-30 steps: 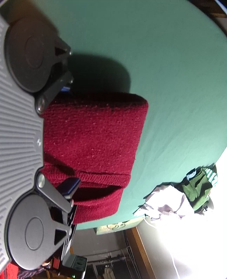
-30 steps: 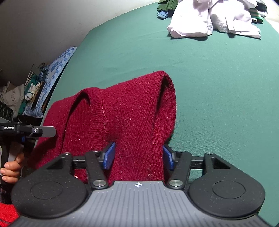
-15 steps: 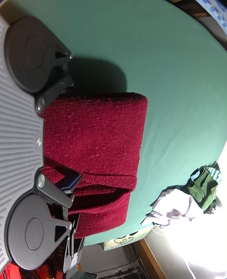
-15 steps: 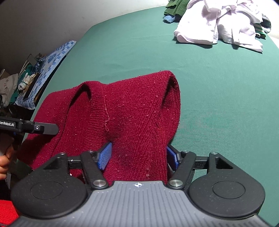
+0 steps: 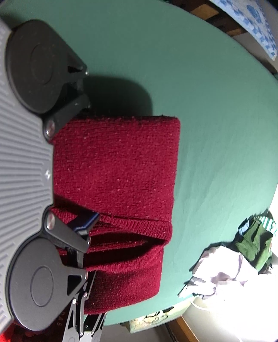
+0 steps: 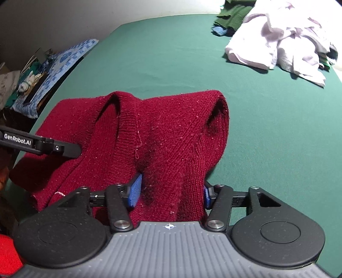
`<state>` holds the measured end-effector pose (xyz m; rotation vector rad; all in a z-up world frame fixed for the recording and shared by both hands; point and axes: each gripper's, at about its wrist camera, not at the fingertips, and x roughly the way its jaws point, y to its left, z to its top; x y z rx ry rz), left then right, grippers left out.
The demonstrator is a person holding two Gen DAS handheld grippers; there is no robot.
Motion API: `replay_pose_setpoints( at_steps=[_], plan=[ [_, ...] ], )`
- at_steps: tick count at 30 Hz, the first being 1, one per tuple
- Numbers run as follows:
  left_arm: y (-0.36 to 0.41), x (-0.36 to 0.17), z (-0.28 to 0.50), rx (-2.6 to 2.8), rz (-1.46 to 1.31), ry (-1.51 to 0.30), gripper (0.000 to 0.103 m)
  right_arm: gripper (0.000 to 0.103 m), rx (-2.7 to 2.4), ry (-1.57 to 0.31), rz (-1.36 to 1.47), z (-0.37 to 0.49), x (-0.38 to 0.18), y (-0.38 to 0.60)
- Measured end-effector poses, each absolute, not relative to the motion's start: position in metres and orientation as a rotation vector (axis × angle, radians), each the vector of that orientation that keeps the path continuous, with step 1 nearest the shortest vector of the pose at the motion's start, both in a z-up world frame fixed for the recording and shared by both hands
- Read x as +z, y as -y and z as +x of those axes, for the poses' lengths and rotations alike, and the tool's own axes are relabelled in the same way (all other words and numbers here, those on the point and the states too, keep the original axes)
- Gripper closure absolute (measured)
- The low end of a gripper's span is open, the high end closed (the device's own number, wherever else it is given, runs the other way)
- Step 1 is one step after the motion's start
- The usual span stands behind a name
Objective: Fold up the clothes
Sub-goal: 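Press the folded sweater down with both grippers, keeping it aligned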
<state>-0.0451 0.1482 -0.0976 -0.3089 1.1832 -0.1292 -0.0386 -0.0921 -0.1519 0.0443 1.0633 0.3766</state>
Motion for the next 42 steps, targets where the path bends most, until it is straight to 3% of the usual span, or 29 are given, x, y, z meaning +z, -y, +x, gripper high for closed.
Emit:
replay_pose_setpoints(
  at_steps=[7,14,18,23,32,42],
  plan=[
    [-0.141,-0.098,-0.041,-0.112,-0.276,-1.191,0.018,0.034,0.357,-1.075,0.075,-0.036,-0.157,0.093],
    [-0.136,-0.098,-0.040,-0.111,-0.255,-1.188,0.020,0.050,0.376,-1.057,0.082,-0.040,-0.156,0.091],
    [-0.135,-0.095,-0.040,-0.115,-0.249,-1.186,0.024,0.052,0.370,-1.046,0.044,-0.042,-0.153,0.086],
    [-0.133,-0.094,-0.039,-0.109,-0.242,-1.192,0.022,0.040,0.343,-1.057,0.044,-0.038,-0.155,0.086],
    [-0.121,-0.096,-0.037,-0.084,-0.178,-1.202,0.012,0.037,0.335,-1.063,0.062,-0.037,-0.156,0.085],
    [-0.117,-0.095,-0.037,-0.078,-0.156,-1.197,0.017,0.053,0.354,-1.042,0.078,-0.041,-0.154,0.085]
  ],
)
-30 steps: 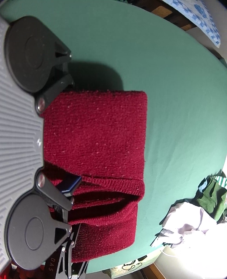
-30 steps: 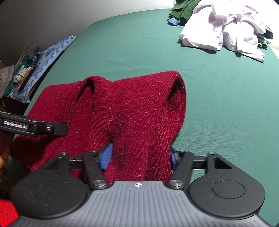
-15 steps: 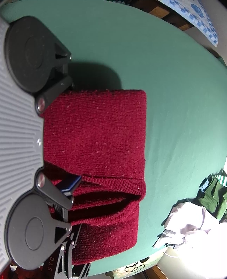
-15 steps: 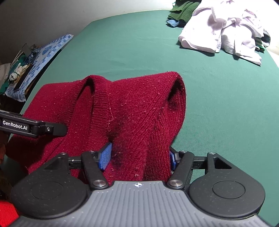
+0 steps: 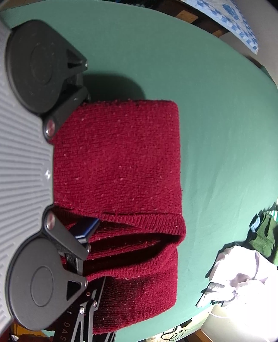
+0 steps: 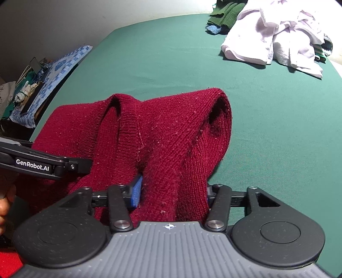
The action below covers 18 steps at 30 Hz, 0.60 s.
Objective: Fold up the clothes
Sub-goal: 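Press the folded sweater down with both grippers, keeping it aligned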
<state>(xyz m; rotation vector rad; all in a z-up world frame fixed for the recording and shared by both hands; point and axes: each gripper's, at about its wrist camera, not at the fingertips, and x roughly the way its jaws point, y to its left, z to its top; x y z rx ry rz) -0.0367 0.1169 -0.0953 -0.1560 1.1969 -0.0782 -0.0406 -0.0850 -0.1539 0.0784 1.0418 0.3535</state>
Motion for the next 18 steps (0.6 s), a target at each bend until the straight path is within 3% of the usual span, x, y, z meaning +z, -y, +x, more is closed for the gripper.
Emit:
replay_pose_setpoints(
  at_steps=[4,8,13,18],
  plan=[
    [-0.1143,-0.0942,-0.0399,-0.078,-0.148,-1.191,0.018,0.053,0.354,-1.040,0.070,-0.0405,-0.1533,0.0841],
    [-0.1143,-0.0937,-0.0421,-0.079,-0.149,-1.188,0.018,0.043,0.344,-1.056,0.102,-0.0370,-0.1556,0.0873],
    [-0.1128,-0.0939,-0.0422,-0.084,-0.143,-1.185,0.018,0.039,0.335,-1.050,0.111,-0.0381,-0.1569,0.0857],
    [-0.1116,-0.0939,-0.0423,-0.091,-0.131,-1.184,0.018,0.047,0.320,-1.042,0.129,-0.0394,-0.1572,0.0861]
  ],
)
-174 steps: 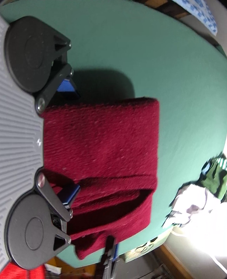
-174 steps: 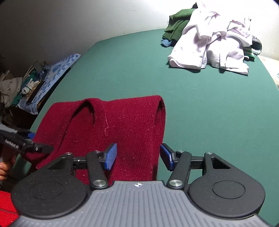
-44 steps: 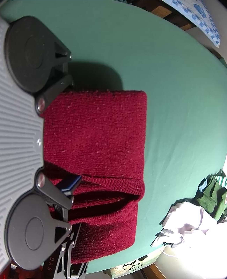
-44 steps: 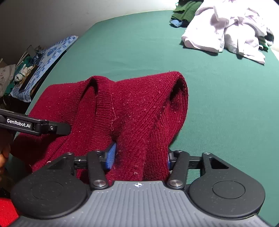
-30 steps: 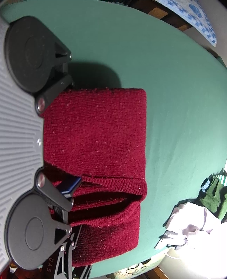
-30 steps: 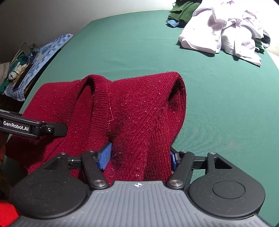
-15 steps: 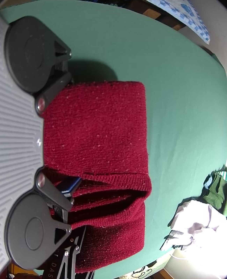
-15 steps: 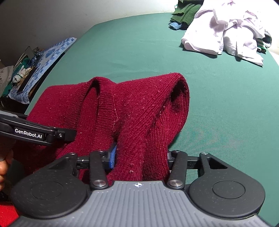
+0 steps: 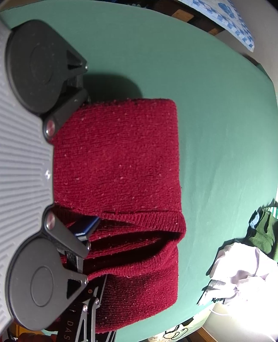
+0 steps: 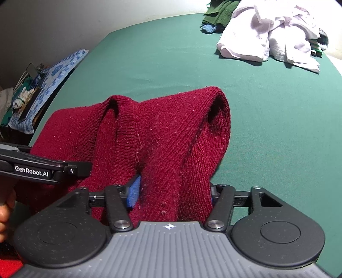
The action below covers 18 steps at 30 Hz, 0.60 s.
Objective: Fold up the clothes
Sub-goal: 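Press the folded sweater down with both grippers, keeping it aligned, then hold the red sweater bundle's edges closed with both grippers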
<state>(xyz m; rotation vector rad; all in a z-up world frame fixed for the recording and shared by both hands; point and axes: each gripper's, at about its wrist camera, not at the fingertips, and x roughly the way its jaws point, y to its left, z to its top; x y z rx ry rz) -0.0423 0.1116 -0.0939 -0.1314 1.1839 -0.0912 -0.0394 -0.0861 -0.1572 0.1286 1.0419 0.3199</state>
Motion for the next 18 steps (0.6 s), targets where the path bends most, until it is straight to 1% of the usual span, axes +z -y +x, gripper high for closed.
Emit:
replay_pose_setpoints(
  at_steps=[7,18],
  plan=[
    [-0.113,-0.093,-0.044,-0.118,-0.112,-1.176,0.020,0.052,0.255,-0.989,0.105,-0.050,-0.157,0.076],
    [-0.117,-0.092,-0.047,-0.157,-0.109,-1.159,0.024,0.050,0.193,-0.937,0.081,-0.056,-0.159,0.068]
  ],
)
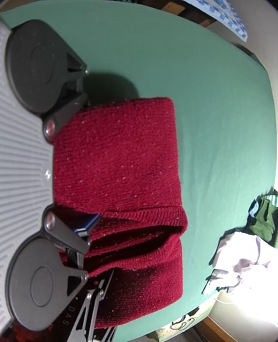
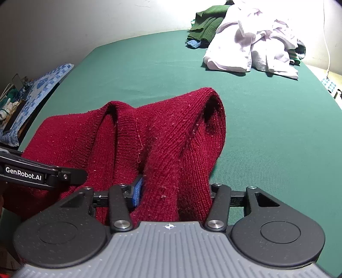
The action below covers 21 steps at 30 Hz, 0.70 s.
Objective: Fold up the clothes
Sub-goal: 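Hold the red sweater bundle's edges closed with both grippers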
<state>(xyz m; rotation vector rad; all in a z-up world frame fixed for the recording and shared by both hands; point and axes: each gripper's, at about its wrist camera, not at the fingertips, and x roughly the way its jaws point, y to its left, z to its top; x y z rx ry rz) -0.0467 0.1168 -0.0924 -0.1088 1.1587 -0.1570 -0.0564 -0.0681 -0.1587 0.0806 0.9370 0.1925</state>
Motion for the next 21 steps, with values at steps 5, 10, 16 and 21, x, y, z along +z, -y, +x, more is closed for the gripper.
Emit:
replay_pose_setpoints(
  at_steps=[5,10,16,21],
  plan=[
    [-0.116,-0.094,-0.050,-0.143,-0.119,-1.149,0.024,0.046,0.208,-0.960,0.111,-0.053,-0.159,0.073],
    [-0.113,-0.097,-0.053,-0.128,-0.121,-1.140,0.021,0.043,0.224,-0.974,0.117,-0.051,-0.160,0.074],
    [-0.109,-0.100,-0.053,-0.109,-0.112,-1.136,0.015,0.040,0.238,-0.977,0.132,-0.050,-0.161,0.078],
    [-0.106,-0.102,-0.053,-0.098,-0.113,-1.136,0.014,0.038,0.241,-0.962,0.140,-0.052,-0.162,0.079]
  ],
)
